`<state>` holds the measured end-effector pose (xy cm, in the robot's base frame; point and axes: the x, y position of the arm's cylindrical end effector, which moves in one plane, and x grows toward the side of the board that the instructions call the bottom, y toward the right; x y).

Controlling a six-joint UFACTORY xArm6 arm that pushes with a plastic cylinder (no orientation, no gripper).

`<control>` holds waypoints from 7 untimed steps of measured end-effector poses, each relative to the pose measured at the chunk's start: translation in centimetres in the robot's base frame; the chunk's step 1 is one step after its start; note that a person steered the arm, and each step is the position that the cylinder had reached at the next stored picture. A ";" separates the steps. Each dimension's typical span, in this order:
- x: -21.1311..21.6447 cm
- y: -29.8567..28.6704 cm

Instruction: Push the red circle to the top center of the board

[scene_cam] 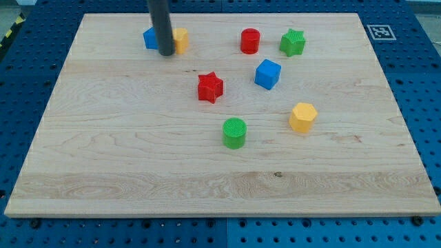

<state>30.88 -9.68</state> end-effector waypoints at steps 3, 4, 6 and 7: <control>-2.2 -5.3; -2.5 -6.5; -5.7 -7.6; -5.6 -7.5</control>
<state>25.33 -17.17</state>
